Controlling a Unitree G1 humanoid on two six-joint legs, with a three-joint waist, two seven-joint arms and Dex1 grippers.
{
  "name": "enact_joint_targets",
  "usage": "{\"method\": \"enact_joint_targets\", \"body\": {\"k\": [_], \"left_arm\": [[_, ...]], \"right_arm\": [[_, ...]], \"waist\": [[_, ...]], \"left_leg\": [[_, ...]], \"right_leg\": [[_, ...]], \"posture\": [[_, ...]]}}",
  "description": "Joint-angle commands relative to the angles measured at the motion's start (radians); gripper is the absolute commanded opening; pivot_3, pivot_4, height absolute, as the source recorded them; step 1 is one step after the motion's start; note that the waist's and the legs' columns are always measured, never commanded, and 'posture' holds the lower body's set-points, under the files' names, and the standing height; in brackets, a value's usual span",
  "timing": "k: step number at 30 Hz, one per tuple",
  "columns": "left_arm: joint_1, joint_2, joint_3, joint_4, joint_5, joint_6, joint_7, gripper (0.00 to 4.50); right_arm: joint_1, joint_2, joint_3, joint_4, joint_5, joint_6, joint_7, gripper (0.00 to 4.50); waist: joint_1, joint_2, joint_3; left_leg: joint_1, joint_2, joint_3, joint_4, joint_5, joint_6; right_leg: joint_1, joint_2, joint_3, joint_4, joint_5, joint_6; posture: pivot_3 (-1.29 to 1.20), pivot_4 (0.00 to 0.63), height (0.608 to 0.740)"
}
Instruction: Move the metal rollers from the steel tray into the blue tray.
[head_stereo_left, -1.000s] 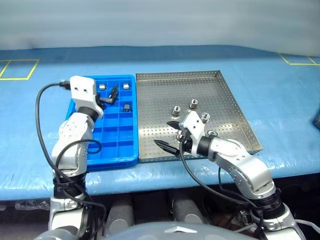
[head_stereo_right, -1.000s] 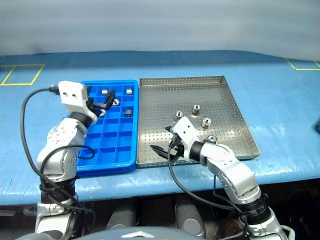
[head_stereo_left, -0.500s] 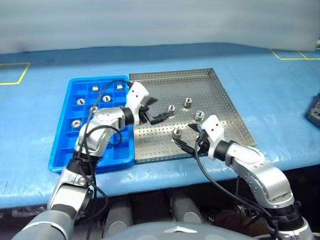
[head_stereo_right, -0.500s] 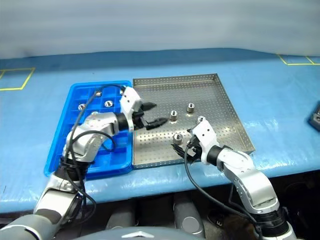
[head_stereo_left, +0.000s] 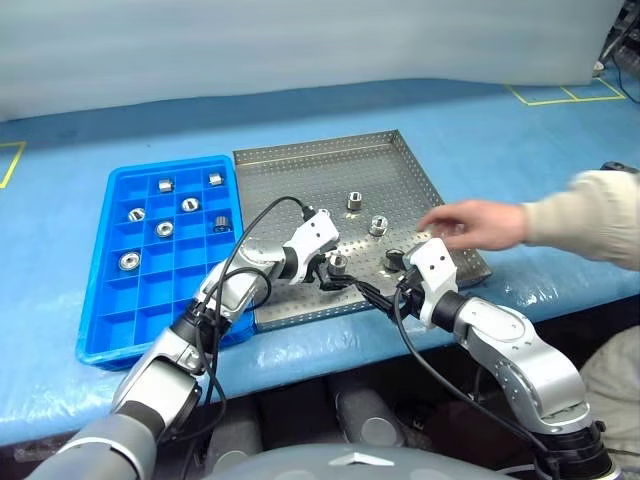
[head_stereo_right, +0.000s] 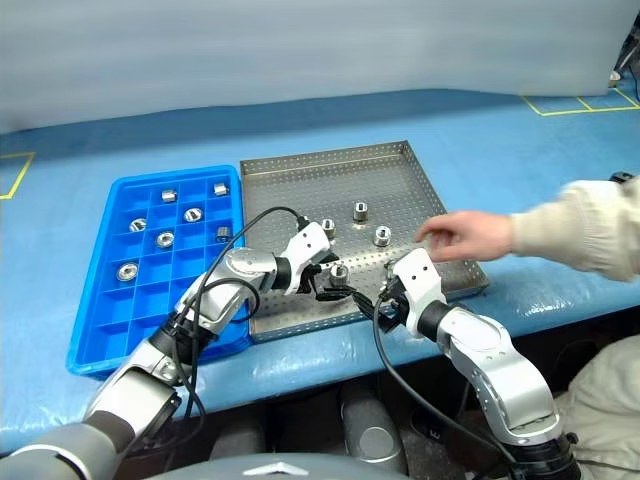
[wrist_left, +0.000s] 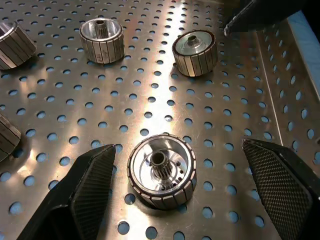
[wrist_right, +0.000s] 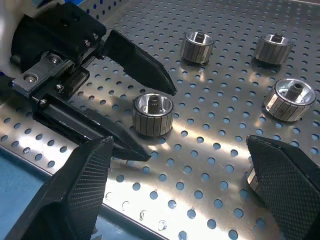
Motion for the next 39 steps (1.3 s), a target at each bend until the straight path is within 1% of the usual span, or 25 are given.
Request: {"method": "enact_joint_targets", "body": {"k": [1,5,7,8,13,17,25,29,33,39], "left_arm": [[-0.014,-0.009,0.007,-0.014,0.009,0.003,-0.006,3.91],[0.002,-0.008,0.05,-0.069,-0.016,0.018,0.002,2.58],[0.012,-0.014,0.093,-0.108,-0.041,0.036,0.022,1.91],[0.015,-0.016,0.106,-0.119,-0.048,0.045,0.029,1.66],[0.057,-0.027,0.253,-0.25,-0.098,0.077,0.124,1.64],[0.125,-0.042,0.401,-0.419,-0.135,0.1,0.246,1.64],[0.292,-0.031,0.547,-0.669,-0.124,0.137,0.433,1.64],[0.391,-0.07,0.654,-0.796,-0.098,0.165,0.58,1.64],[0.521,-0.097,0.711,-0.906,-0.095,0.209,0.654,1.64],[0.676,-0.079,0.713,-0.95,-0.084,0.239,0.672,1.64]], "right_arm": [[-0.009,0.008,-0.015,-0.032,0.003,-0.008,-0.004,4.5],[-0.025,0.012,-0.004,-0.025,0.001,-0.008,0.001,4.5],[-0.037,0.013,0.001,-0.019,0.002,-0.008,0.007,4.5],[-0.04,0.013,0.002,-0.017,0.002,-0.008,0.008,4.5],[-0.084,0.015,0.033,0.006,-0.001,-0.009,0.031,4.5],[-0.131,0.018,0.07,0.035,-0.002,-0.019,0.064,4.5],[-0.214,0.027,0.125,0.091,-0.01,-0.032,0.116,4.5],[-0.221,0.028,0.129,0.09,-0.012,-0.031,0.126,4.5],[-0.218,0.032,0.136,0.087,-0.013,-0.027,0.134,4.5],[-0.231,0.041,0.15,0.103,-0.015,-0.026,0.147,4.5]], "waist": [[-0.003,0.0,0.0],[-0.007,0.0,0.0],[-0.008,0.0,0.0],[-0.007,0.0,0.0],[0.005,0.0,0.0],[0.02,0.001,0.001],[0.089,0.001,0.001],[0.118,0.0,0.001],[0.13,0.0,0.001],[0.145,0.0,0.001]], "left_leg": [[0.0,0.0,0.0,0.0,0.0,0.0],[0.0,0.0,0.0,-0.001,0.0,0.0],[0.0,0.0,0.0,-0.001,0.0,0.0],[0.0,0.0,0.0,-0.002,0.0,0.0],[0.0,0.0,0.0,-0.003,0.0,0.0],[0.0,0.0,0.0,-0.003,0.0,0.0],[0.0,0.0,-0.001,-0.004,0.0,0.0],[-0.001,0.0,-0.001,-0.003,0.0,0.0],[-0.001,0.0,0.0,-0.003,0.0,0.0],[0.001,0.0,-0.001,-0.002,0.0,0.0]], "right_leg": [[0.0,0.0,0.0,0.0,0.0,0.0],[0.0,0.0,0.0,0.0,0.0,0.0],[-0.001,0.0,0.0,0.0,0.0,0.0],[-0.001,0.0,0.0,0.0,0.0,0.0],[-0.002,0.0,0.0,0.0,0.0,0.0],[-0.002,0.0,0.0,0.0,0.0,-0.001],[-0.002,0.0,0.0,0.0,0.0,-0.001],[-0.002,0.0,0.0,-0.001,-0.001,-0.001],[-0.002,0.0,0.0,-0.001,-0.001,-0.001],[-0.001,0.0,-0.001,-0.001,-0.001,-0.001]], "posture": [[-0.2,0.15,0.74],[-0.17,0.15,0.74],[-0.16,0.15,0.74],[-0.15,0.15,0.74],[-0.11,0.15,0.74],[-0.07,0.15,0.74],[0.0,0.15,0.74],[0.01,0.15,0.74],[0.03,0.15,0.74],[0.06,0.15,0.74]]}}
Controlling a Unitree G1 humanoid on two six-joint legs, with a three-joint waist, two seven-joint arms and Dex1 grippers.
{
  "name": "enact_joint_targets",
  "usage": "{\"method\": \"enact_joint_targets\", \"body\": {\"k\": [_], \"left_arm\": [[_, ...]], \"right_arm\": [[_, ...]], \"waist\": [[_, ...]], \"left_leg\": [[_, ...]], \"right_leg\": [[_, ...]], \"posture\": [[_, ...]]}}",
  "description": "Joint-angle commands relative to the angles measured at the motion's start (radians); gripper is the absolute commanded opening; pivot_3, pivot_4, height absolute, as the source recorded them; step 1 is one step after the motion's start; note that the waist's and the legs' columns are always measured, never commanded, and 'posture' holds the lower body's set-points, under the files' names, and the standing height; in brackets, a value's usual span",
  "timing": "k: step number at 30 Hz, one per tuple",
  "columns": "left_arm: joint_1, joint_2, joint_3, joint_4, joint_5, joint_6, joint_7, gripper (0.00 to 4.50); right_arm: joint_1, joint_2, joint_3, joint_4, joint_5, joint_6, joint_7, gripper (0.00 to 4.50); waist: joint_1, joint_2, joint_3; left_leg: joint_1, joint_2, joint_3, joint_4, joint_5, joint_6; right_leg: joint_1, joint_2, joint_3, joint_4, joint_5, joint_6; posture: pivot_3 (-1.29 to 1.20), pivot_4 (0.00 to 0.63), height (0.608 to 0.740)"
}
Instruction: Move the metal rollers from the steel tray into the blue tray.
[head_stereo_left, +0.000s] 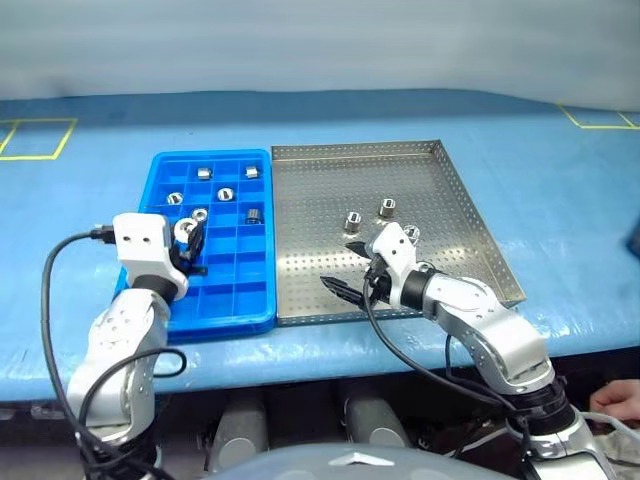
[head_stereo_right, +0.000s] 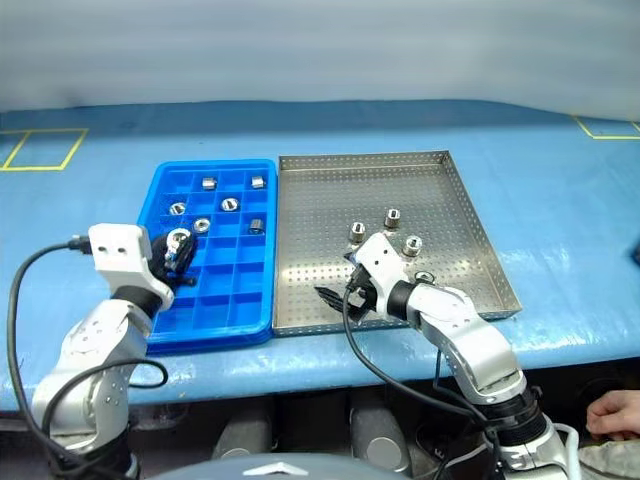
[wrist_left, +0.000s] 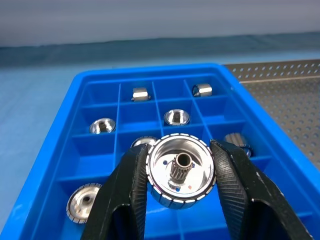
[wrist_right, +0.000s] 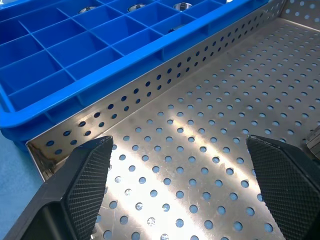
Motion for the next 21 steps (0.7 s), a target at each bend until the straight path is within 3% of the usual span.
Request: {"method": "enact_joint_targets", "body": {"k": [1,11,12,18,21], "left_arm": [[0.038,0.001,0.004,-0.055,0.01,0.0,0.019,1.64],[0.092,-0.02,-0.023,0.042,0.019,-0.03,0.04,1.64],[0.088,-0.02,-0.023,0.051,0.017,-0.03,0.037,2.36],[0.032,-0.005,-0.017,0.066,0.011,-0.044,0.02,4.28],[-0.017,0.011,-0.03,0.084,0.01,-0.062,-0.004,4.46]], "right_arm": [[-0.02,0.007,-0.001,-0.012,0.002,-0.015,0.012,4.5],[-0.01,0.019,0.001,-0.024,0.005,-0.002,0.007,4.5],[-0.008,0.019,0.0,-0.027,0.005,0.0,0.006,4.5],[0.01,0.017,-0.019,-0.049,0.004,0.01,-0.015,4.5],[0.02,0.016,-0.029,-0.057,0.003,0.011,-0.029,4.5]], "waist": [[0.002,0.0,0.0],[0.003,0.0,0.0],[0.003,0.0,0.0],[0.0,0.0,0.0],[-0.003,0.0,0.0]], "left_leg": [[0.0,0.0,0.0,0.0,0.0,0.0],[-0.001,0.0,0.0,0.0,0.0,0.0],[-0.001,0.0,0.001,0.0,0.0,0.0],[-0.002,0.0,0.001,0.0,0.0,0.0],[-0.002,0.0,0.001,0.0,0.0,0.0]], "right_leg": [[0.0,0.0,0.0,0.0,0.0,0.0],[-0.002,0.0,0.0,-0.001,0.0,0.0],[-0.002,0.0,0.0,0.0,0.0,0.0],[-0.002,-0.001,0.0,-0.001,0.0,0.0],[-0.003,-0.001,0.0,-0.001,0.0,0.0]], "posture": [[0.06,0.15,0.74],[0.05,0.15,0.74],[0.04,0.15,0.74],[0.01,0.15,0.74],[0.0,0.15,0.74]]}}
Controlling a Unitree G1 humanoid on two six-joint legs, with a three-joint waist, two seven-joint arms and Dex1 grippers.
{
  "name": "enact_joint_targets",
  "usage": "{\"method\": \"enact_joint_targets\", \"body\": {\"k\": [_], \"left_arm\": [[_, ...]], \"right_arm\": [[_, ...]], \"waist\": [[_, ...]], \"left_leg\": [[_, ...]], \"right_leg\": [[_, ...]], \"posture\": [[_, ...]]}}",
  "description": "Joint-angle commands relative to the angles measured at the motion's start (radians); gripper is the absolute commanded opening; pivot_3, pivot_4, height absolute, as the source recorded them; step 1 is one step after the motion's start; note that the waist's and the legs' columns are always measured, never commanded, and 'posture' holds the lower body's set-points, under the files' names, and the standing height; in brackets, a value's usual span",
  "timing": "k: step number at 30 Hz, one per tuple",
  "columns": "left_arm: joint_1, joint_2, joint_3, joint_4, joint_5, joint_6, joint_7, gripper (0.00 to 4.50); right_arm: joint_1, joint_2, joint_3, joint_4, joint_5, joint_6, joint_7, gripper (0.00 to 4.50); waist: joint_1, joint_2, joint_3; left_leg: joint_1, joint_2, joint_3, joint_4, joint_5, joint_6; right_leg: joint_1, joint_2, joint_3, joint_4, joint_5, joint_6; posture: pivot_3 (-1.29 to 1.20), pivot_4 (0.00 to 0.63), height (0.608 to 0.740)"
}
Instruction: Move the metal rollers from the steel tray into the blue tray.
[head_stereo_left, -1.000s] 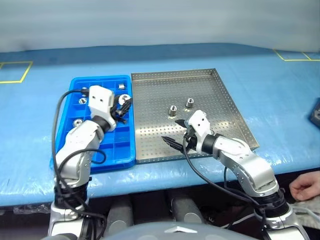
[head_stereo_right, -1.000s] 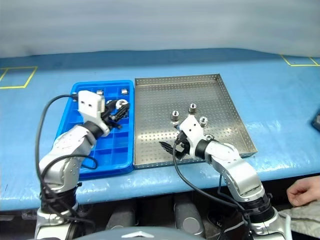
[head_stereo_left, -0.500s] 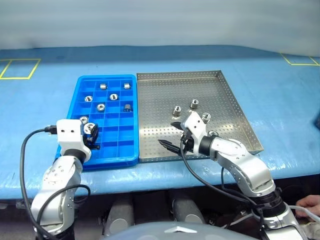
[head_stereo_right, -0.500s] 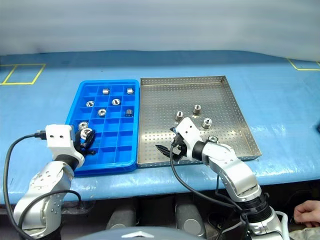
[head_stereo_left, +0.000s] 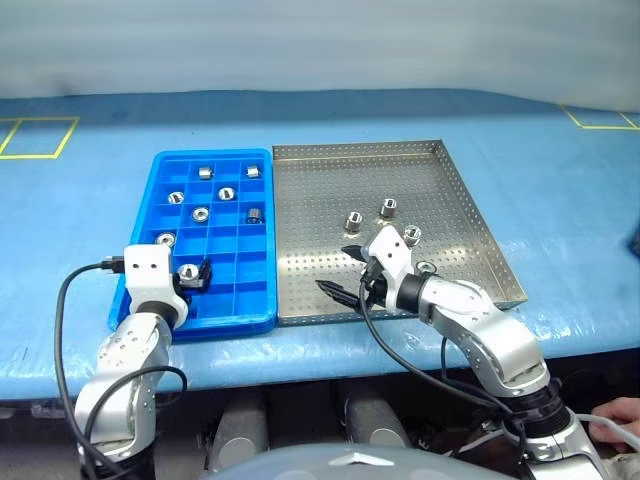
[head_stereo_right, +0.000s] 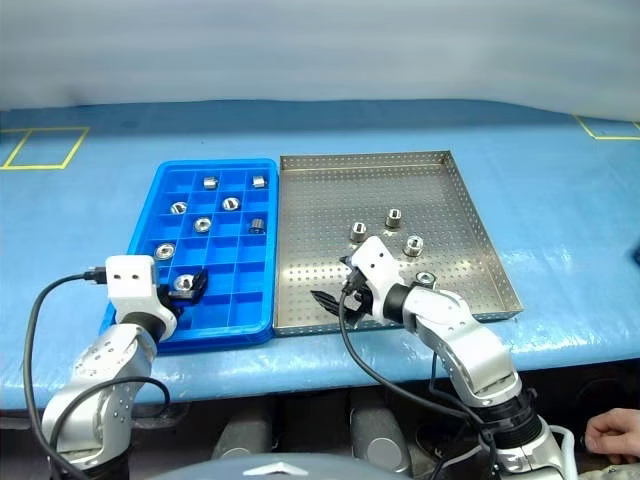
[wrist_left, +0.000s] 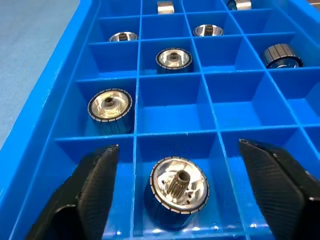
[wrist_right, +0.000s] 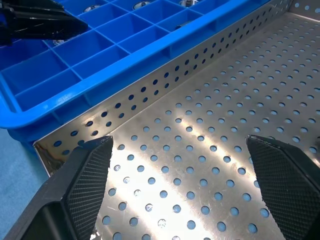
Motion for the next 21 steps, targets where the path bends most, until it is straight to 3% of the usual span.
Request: {"method": "enact_joint_targets", "body": {"k": [1,9,21], "left_arm": [[-0.073,0.033,-0.017,0.011,-0.015,-0.045,-0.036,4.46],[-0.366,0.098,-0.153,0.212,-0.04,-0.048,-0.16,4.46],[-0.698,0.024,-0.389,0.737,0.031,-0.196,-0.299,4.46]], "right_arm": [[0.009,0.0,-0.037,-0.048,0.004,0.0,-0.02,4.5],[0.037,-0.006,-0.06,-0.071,-0.001,0.001,-0.052,4.5],[0.099,-0.01,-0.092,-0.121,0.002,0.003,-0.097,4.5]], "waist": [[-0.002,0.0,0.0],[-0.008,0.0,0.0],[-0.052,0.0,0.0]], "left_leg": [[0.0,0.0,0.0,0.0,0.0,0.0],[0.0,0.0,0.001,0.0,0.0,0.0],[-0.001,0.0,0.0,-0.001,0.0,0.0]], "right_leg": [[0.0,0.0,0.0,0.0,0.0,0.0],[0.0,0.0,0.0,0.0,0.0,0.0],[0.0,0.001,0.001,0.0,0.0,0.0]], "posture": [[-0.01,0.15,0.74],[-0.05,0.15,0.74],[-0.14,0.15,0.74]]}}
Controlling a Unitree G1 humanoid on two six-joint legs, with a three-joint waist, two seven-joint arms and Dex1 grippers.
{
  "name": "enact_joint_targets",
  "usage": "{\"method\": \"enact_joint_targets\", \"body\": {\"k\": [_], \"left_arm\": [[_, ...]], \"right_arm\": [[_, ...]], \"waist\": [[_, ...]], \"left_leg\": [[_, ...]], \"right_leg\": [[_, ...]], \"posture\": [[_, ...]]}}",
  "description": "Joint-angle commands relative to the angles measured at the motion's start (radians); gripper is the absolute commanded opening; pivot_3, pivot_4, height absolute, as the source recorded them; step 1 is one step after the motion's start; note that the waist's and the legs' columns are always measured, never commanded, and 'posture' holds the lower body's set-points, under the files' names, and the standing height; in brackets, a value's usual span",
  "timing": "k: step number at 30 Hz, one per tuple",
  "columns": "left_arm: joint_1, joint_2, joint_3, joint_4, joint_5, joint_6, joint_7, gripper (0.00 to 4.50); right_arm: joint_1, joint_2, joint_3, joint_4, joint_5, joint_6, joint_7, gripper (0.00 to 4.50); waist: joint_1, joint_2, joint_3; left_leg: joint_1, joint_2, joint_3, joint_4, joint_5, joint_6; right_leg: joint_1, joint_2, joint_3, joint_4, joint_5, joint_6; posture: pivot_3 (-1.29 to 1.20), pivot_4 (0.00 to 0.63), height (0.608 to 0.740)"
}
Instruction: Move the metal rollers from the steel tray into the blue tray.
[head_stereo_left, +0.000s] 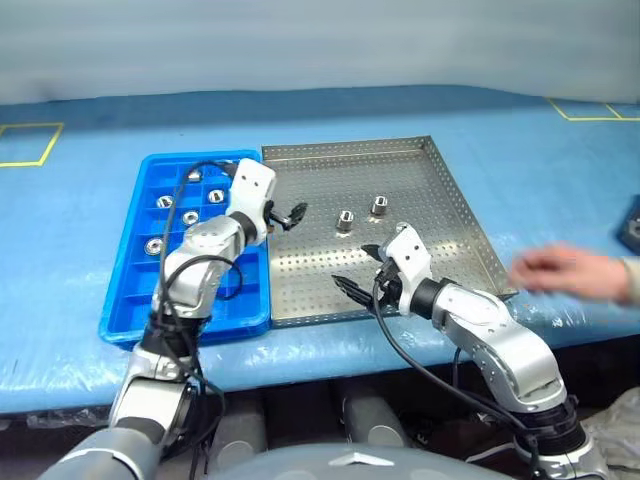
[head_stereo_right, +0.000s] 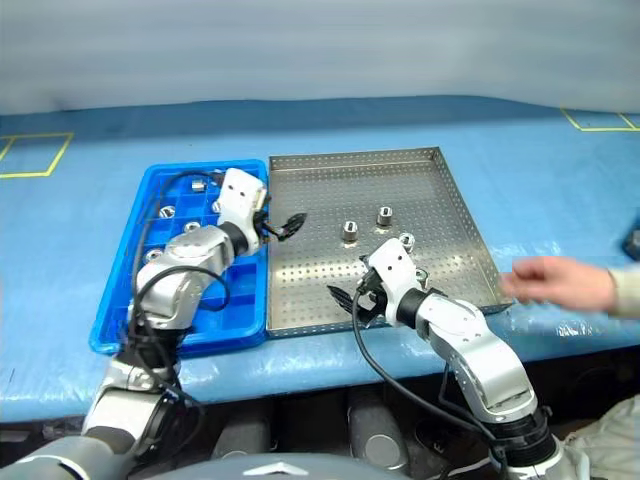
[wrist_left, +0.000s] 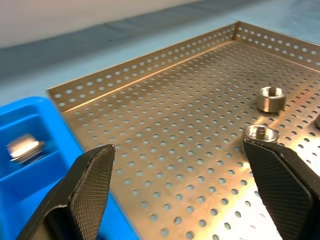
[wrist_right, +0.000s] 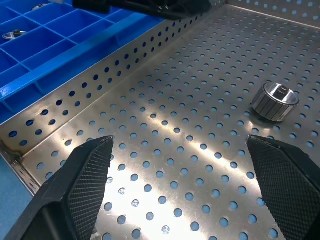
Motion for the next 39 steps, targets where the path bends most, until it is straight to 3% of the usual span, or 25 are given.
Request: {"method": "enact_joint_targets", "body": {"k": [1,11,21,39], "left_arm": [[-0.06,-0.029,-0.028,0.112,0.024,-0.076,-0.022,4.46],[-0.153,-0.099,-0.056,0.372,0.07,-0.175,-0.061,4.46],[-0.152,-0.106,-0.047,0.379,0.087,-0.182,-0.079,4.46],[-0.135,-0.087,-0.054,0.34,0.095,-0.175,-0.101,4.46]], "right_arm": [[0.018,0.004,-0.025,-0.055,0.005,0.002,-0.017,4.5],[0.052,0.003,-0.04,-0.092,0.006,0.014,-0.041,4.5],[0.056,0.0,-0.043,-0.095,0.007,0.013,-0.047,4.5],[0.027,-0.004,-0.028,-0.072,0.002,0.01,-0.027,4.5]], "waist": [[-0.012,0.0,0.0],[-0.052,0.0,0.0],[-0.084,0.0,0.0],[-0.087,0.0,0.0]], "left_leg": [[0.0,0.0,0.0,0.0,0.0,0.0],[0.0,0.0,0.0,0.0,0.0,0.0],[0.0,0.0,0.0,-0.001,0.0,0.0],[0.0,0.0,-0.001,-0.001,0.0,0.0]], "right_leg": [[0.0,0.0,0.0,0.0,0.0,0.0],[0.0,0.0,0.0,0.0,0.0,0.0],[0.0,0.0,0.001,0.001,0.0,0.001],[0.0,0.0,0.001,0.001,0.0,0.001]], "posture": [[-0.15,0.15,0.74],[-0.19,0.15,0.74],[-0.19,0.15,0.74],[-0.17,0.15,0.74]]}}
